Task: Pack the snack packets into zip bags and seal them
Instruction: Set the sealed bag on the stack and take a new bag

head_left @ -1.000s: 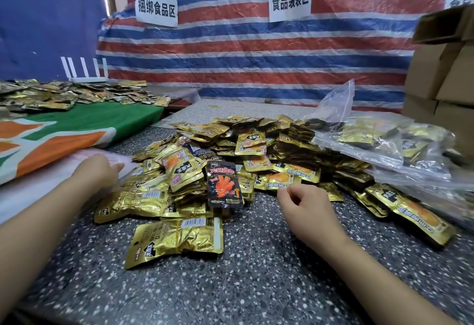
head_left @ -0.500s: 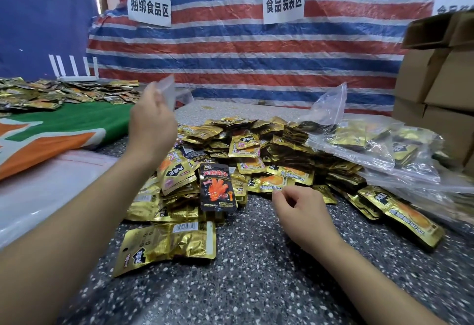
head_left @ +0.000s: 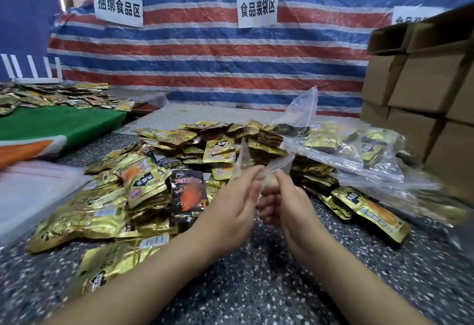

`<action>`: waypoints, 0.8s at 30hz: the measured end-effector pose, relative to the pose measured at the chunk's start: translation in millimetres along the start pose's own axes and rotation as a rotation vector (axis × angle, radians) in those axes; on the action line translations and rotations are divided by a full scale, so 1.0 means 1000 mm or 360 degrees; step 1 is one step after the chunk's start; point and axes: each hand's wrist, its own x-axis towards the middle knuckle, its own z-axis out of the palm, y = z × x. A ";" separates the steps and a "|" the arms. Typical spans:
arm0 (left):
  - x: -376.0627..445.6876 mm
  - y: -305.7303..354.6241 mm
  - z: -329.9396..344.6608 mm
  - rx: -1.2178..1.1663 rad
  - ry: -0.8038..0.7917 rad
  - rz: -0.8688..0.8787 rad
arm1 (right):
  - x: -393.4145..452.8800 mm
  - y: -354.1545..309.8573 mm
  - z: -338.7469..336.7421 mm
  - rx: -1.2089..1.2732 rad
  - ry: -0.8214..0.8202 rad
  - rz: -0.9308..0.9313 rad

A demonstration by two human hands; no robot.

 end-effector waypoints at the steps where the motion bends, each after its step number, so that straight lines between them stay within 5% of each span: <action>1: -0.001 0.002 0.001 -0.0026 -0.0007 0.0054 | 0.001 -0.001 0.001 0.0062 -0.0016 0.0018; 24: -0.005 0.002 -0.014 0.0496 -0.0598 0.0094 | 0.002 -0.014 -0.016 -0.0188 0.0148 0.0309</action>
